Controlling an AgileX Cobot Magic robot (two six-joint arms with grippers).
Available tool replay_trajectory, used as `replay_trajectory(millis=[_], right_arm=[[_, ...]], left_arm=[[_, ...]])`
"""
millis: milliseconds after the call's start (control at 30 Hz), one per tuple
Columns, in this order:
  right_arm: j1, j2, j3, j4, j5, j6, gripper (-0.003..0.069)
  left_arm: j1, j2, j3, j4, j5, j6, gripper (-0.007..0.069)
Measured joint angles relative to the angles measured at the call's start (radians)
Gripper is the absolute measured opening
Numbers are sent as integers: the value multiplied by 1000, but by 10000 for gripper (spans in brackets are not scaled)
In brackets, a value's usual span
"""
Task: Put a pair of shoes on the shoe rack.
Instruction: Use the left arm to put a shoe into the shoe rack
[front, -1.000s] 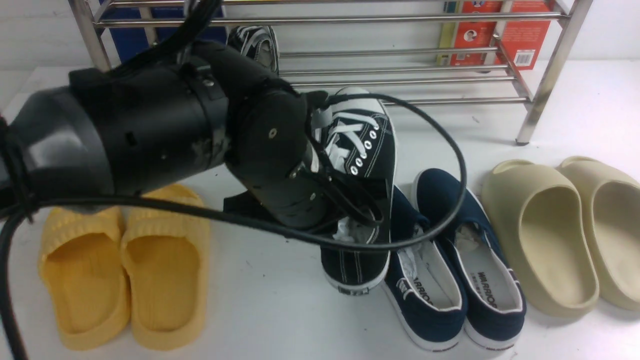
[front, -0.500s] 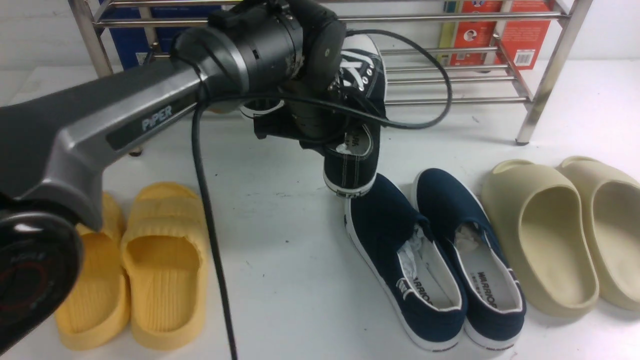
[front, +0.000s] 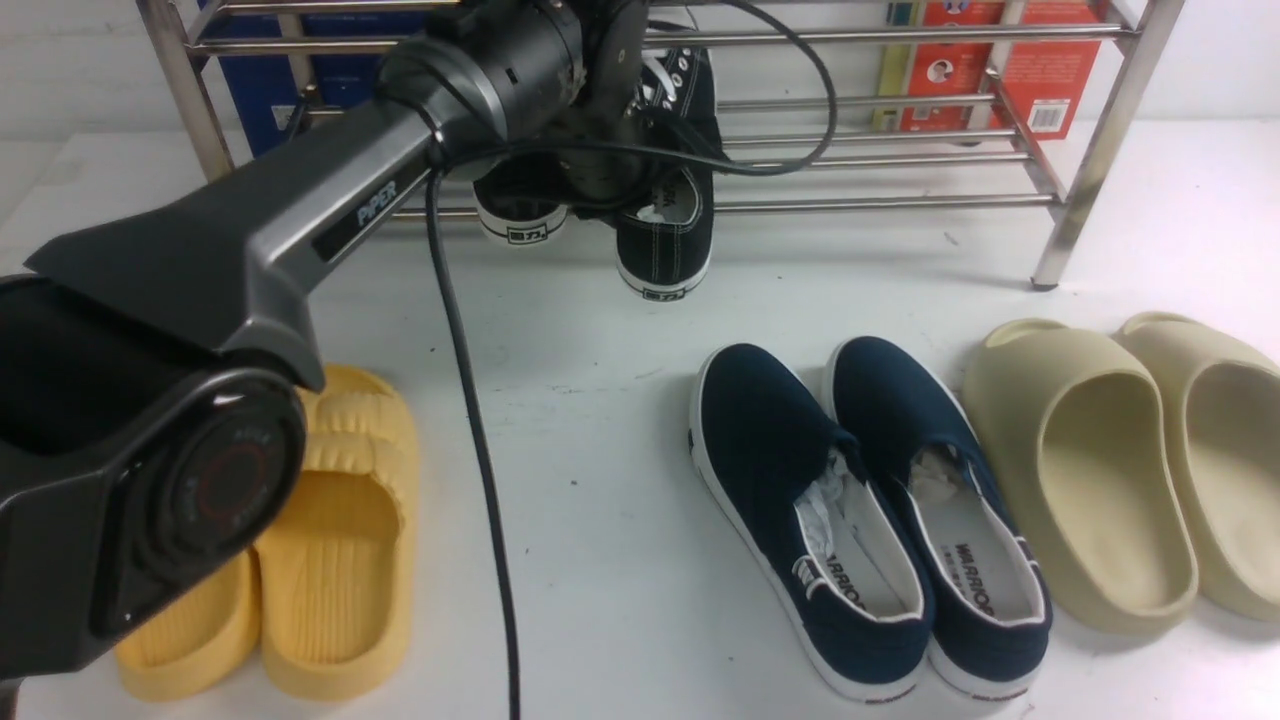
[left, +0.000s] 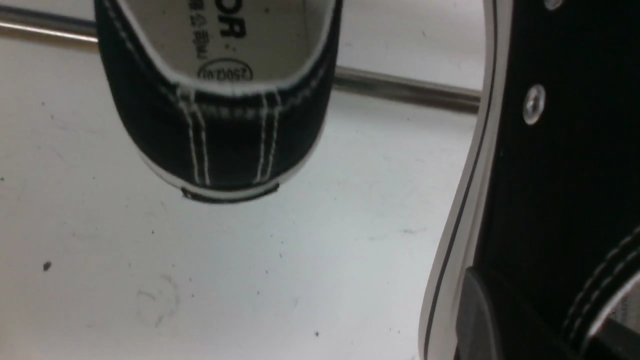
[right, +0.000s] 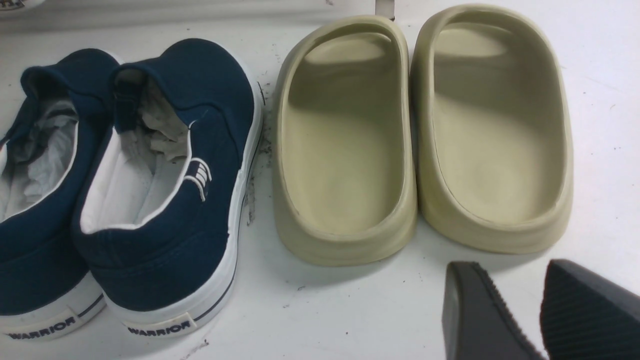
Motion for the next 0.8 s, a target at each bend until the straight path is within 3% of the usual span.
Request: replay_trajectory(millis=[267, 800], right_arm=[[0, 0, 0, 0, 0, 0, 239], [0, 0, 0, 0, 0, 0, 239]], left_arm=[[32, 27, -13, 19, -79, -6, -13], [37, 35, -15, 23, -88, -20, -13]])
